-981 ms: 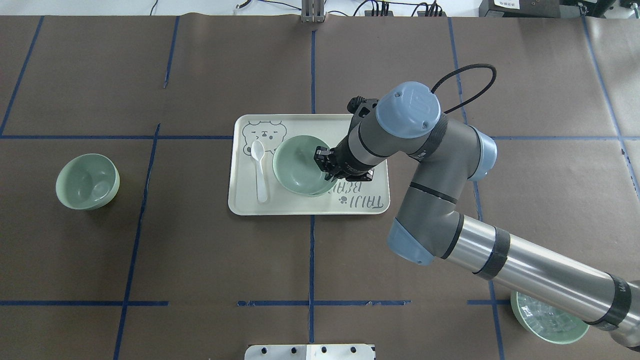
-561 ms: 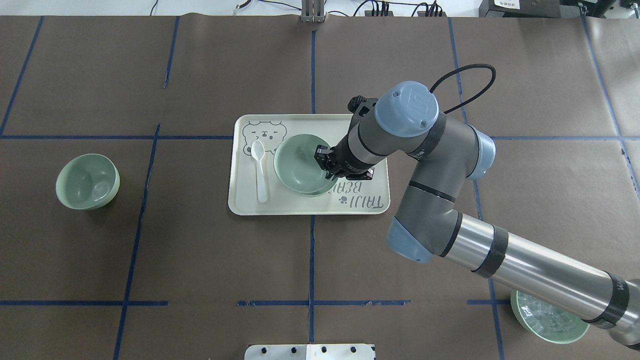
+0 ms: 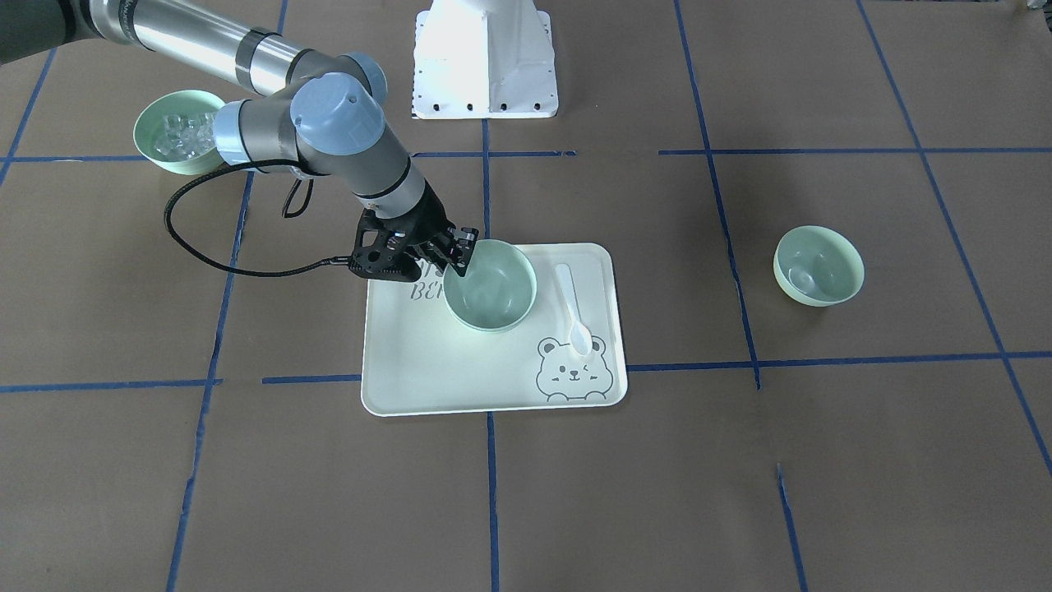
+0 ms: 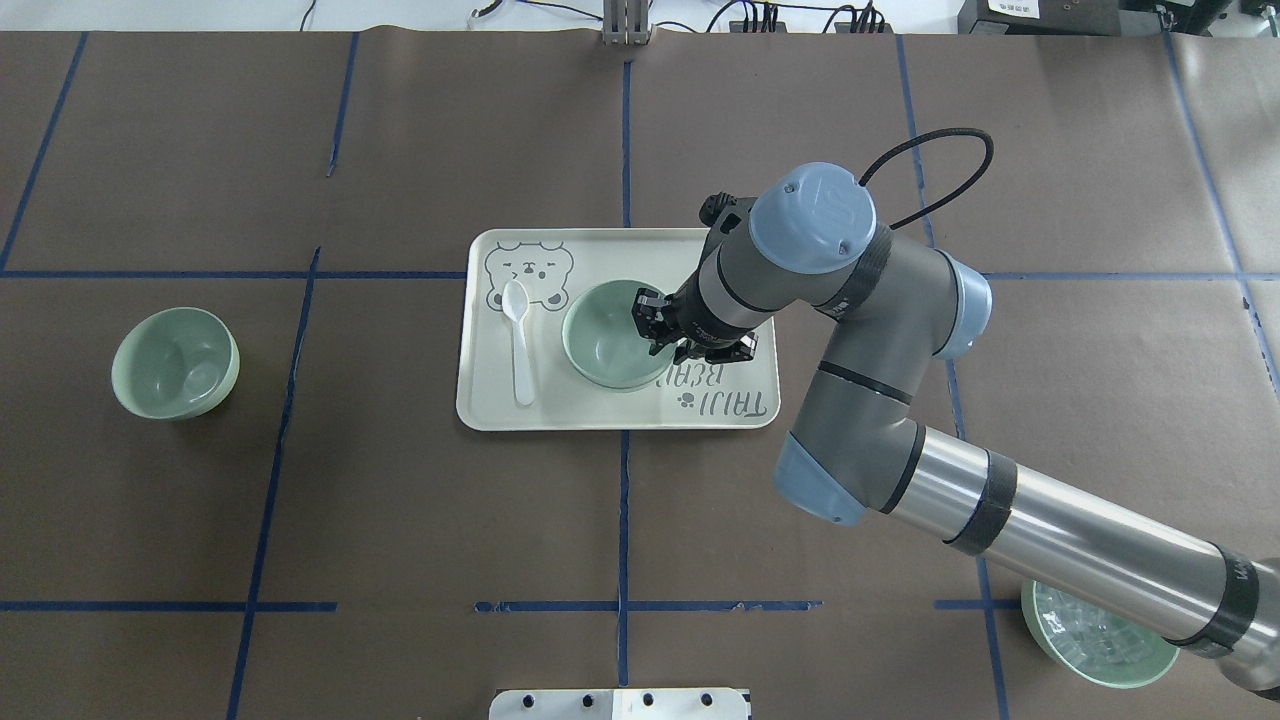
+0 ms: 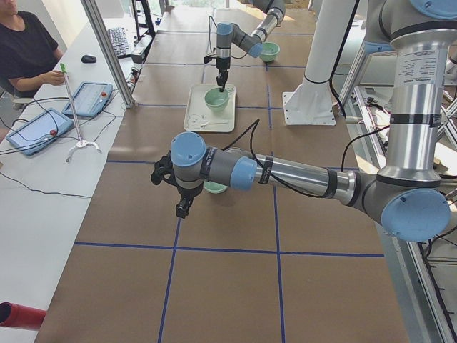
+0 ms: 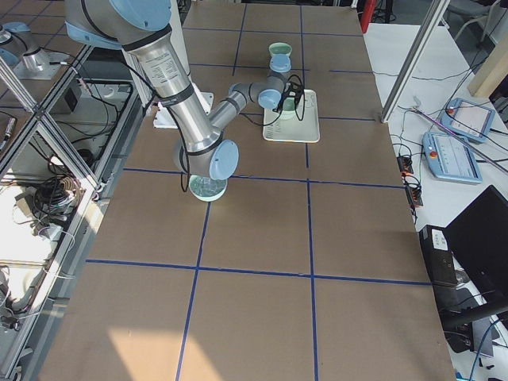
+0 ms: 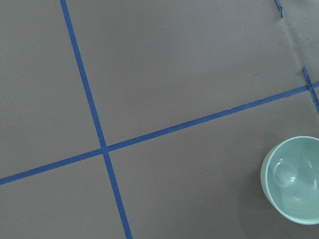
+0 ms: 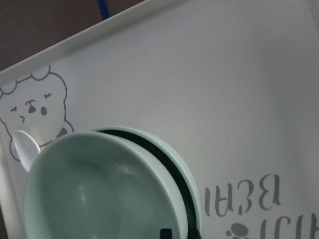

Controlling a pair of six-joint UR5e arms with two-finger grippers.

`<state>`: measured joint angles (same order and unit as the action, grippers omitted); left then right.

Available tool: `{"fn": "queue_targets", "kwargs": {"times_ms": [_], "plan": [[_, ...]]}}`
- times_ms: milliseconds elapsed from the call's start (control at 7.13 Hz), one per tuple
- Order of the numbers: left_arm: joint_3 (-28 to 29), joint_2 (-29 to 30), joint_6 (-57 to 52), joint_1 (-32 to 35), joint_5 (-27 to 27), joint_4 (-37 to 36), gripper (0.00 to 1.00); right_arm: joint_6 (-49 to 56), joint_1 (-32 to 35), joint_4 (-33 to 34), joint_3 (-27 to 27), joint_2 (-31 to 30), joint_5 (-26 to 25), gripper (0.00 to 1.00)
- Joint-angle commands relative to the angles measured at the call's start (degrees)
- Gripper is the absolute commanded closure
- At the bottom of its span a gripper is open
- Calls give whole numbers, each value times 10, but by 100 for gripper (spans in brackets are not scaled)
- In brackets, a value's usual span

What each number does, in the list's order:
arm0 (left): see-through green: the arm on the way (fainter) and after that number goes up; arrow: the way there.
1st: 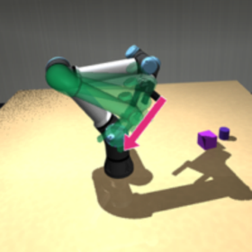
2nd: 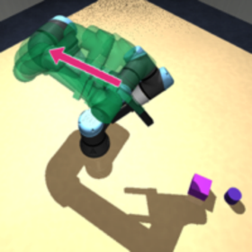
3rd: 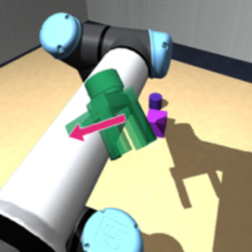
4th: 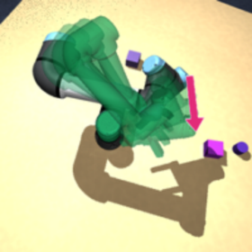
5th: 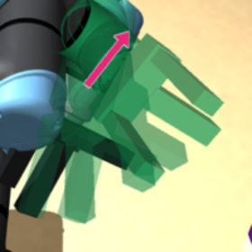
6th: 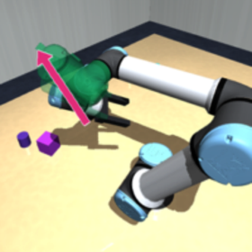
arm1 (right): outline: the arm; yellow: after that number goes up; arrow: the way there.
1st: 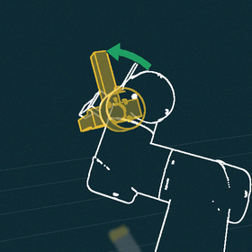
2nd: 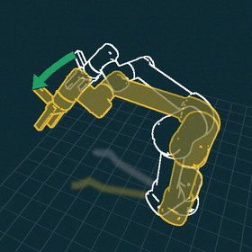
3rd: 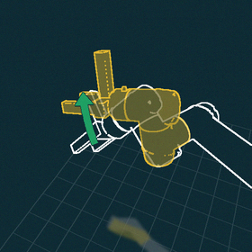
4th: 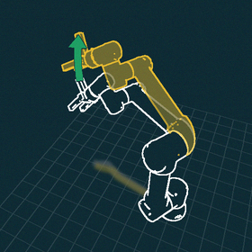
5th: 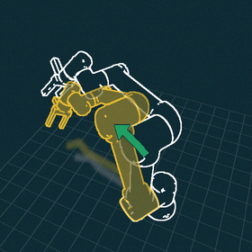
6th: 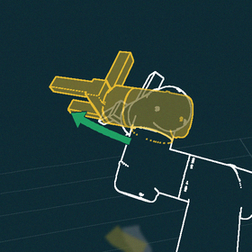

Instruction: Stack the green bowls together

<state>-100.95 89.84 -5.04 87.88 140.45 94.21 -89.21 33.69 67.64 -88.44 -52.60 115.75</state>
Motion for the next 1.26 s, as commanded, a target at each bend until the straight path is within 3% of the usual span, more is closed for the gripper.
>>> {"fn": "queue_targets", "kwargs": {"times_ms": [0,140,280,421,561,701,841,1121], "plan": [[0,1,0,-24,1,24,0,1,13,-2,-1,1,6,0],[0,1,37,-69,1,46,0,2,42,-4,-6,0,46,0],[3,1,149,-105,-2,102,0,3,88,-4,-17,-14,107,0],[11,2,318,-178,-11,175,0,10,120,-3,-70,-76,136,0],[18,6,468,-244,-57,262,0,40,156,-3,-100,-124,168,0],[37,6,551,-296,-88,319,0,96,193,-5,-102,-159,209,0],[43,6,562,-302,-90,323,0,149,207,-6,-100,-183,218,0],[64,6,562,-328,-130,322,0,156,206,-6,-98,-186,215,0]]}}
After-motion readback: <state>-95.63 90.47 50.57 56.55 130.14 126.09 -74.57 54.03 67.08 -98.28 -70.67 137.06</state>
